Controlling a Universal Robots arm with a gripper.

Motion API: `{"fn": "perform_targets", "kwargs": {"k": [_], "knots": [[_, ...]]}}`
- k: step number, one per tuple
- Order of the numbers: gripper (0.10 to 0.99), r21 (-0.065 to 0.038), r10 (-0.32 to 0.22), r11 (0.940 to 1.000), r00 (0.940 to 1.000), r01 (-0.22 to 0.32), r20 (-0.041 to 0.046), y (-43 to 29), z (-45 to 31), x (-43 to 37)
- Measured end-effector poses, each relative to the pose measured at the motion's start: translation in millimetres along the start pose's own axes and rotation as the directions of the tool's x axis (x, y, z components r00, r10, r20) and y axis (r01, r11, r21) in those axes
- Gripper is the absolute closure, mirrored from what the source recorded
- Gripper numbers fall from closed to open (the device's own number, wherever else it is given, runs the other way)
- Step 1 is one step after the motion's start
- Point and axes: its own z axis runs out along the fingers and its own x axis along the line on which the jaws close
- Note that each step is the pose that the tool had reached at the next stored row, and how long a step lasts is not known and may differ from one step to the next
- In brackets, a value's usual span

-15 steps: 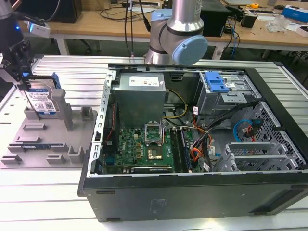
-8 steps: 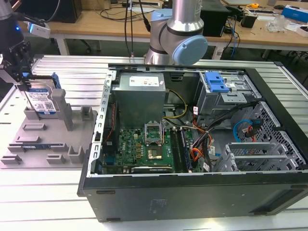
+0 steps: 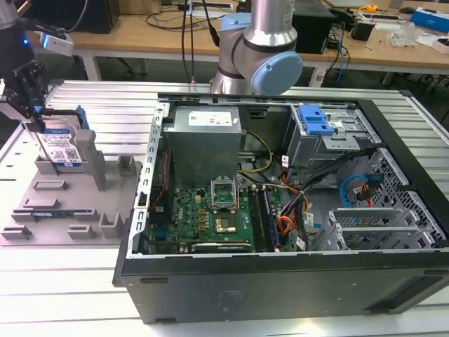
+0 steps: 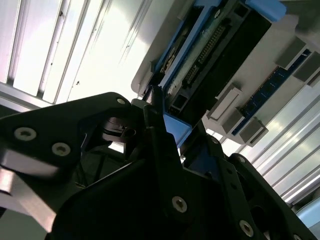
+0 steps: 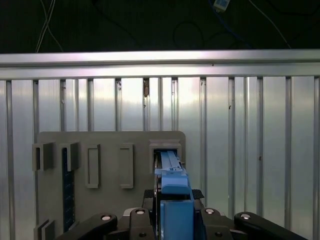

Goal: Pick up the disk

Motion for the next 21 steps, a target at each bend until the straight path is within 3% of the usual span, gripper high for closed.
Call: {"fn": "perform_targets", "kwargs": {"k": [7,10,14,18,20,21], "knots": [[0.722,0.000,0.000,1.0000,1.0000,0.000,0.0000,0.0,-0.2,0.2],[0.722,0.000,0.000,1.0000,1.0000,0.000,0.0000,0.0,-5.3,0.8],[0.722,0.000,0.000,1.0000,1.0000,0.000,0.0000,0.0,-16.9,1.5],[0.722,0.000,0.000,1.0000,1.0000,0.000,0.0000,0.0,-33.4,2.3],[0.722,0.000,0.000,1.0000,1.0000,0.000,0.0000,0.0,-49.4,3.0],[0.722,0.000,0.000,1.0000,1.0000,0.000,0.0000,0.0,-52.9,3.1]]}}
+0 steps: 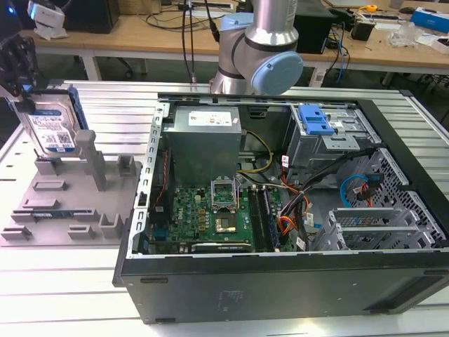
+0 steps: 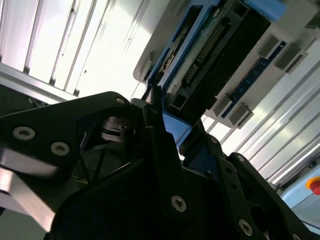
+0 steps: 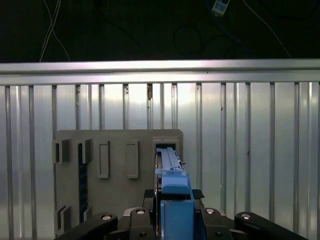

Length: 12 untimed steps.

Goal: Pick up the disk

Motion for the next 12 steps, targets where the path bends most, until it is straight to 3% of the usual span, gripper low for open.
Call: {"fn": "perform_targets", "kwargs": {"k": [3,12], "knots": [[0.722,0.000,0.000,1.0000,1.0000,0.000,0.0000,-0.1,-14.2,0.5],[0.722,0.000,0.000,1.0000,1.0000,0.000,0.0000,-0.4,-67.4,2.7]]}}
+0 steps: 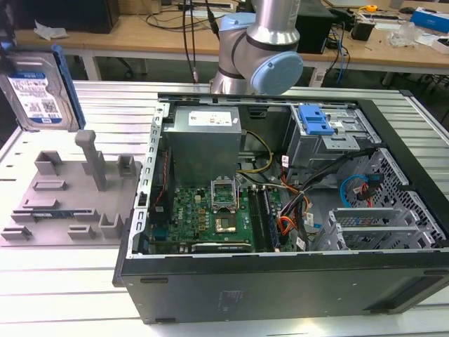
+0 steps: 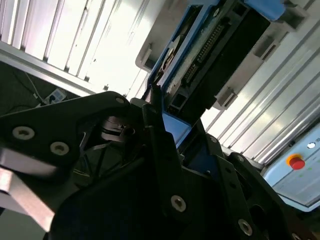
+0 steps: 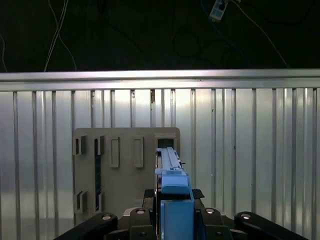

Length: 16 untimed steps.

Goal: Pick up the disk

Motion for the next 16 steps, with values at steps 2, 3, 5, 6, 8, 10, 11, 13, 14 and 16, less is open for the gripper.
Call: {"fn": "perform_targets", "kwargs": {"k": [2,3,5,6,8,10,11,13,14,16], "knots": [[0.722,0.000,0.000,1.0000,1.0000,0.000,0.0000,-0.2,-11.7,0.4],[0.722,0.000,0.000,1.0000,1.0000,0.000,0.0001,-0.4,-22.4,0.8],[0.722,0.000,0.000,1.0000,1.0000,0.000,0.0001,-0.6,-31.7,1.2],[0.722,0.000,0.000,1.0000,1.0000,0.000,0.0001,-0.7,-37.3,1.4],[0.722,0.000,0.000,1.0000,1.0000,0.000,0.0002,-1.4,-55.3,2.2],[0.722,0.000,0.000,1.0000,1.0000,0.000,0.0004,-1.9,-64.3,2.6],[0.722,0.000,0.000,1.0000,1.0000,0.000,0.0006,-2.1,-70.4,2.9],[0.722,0.000,0.000,1.0000,1.0000,0.000,0.0009,-2.3,-74.5,3.1],[0.722,0.000,0.000,1.0000,1.0000,0.000,0.0008,-2.3,-74.7,3.1],[0.722,0.000,0.000,1.0000,1.0000,0.000,0.0008,-2.3,-74.8,3.1]]}}
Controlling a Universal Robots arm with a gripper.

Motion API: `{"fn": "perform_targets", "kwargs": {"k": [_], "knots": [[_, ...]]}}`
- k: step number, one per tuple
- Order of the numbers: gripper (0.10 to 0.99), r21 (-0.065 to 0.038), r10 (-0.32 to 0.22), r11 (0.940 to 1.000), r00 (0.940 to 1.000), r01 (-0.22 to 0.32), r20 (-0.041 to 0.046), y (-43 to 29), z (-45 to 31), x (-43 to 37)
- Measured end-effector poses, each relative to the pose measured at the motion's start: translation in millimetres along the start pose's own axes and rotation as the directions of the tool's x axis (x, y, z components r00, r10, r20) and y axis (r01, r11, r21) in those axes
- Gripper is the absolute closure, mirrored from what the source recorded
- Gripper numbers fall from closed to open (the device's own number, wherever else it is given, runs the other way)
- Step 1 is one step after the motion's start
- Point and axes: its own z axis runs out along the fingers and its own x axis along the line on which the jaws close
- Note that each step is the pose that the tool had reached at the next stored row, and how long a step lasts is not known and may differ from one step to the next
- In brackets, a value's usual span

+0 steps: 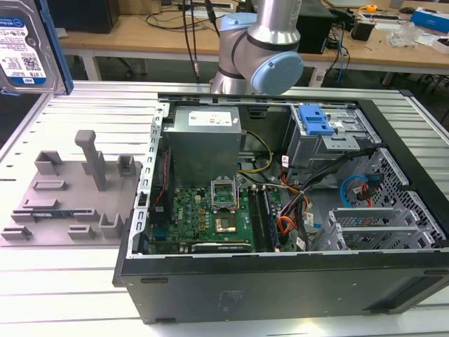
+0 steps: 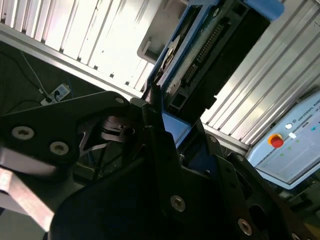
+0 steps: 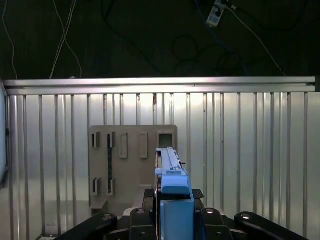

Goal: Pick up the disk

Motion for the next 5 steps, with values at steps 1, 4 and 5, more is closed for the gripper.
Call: {"fn": "perform_targets", "kwargs": {"k": [1,4,5], "knots": [[0.722,0.000,0.000,1.0000,1.0000,0.000,0.0000,0.0,-0.1,0.0],[0.722,0.000,0.000,1.0000,1.0000,0.000,0.0000,0.0,-0.4,0.0],[0.722,0.000,0.000,1.0000,1.0000,0.000,0.0000,0.0,-0.4,0.0]]}}
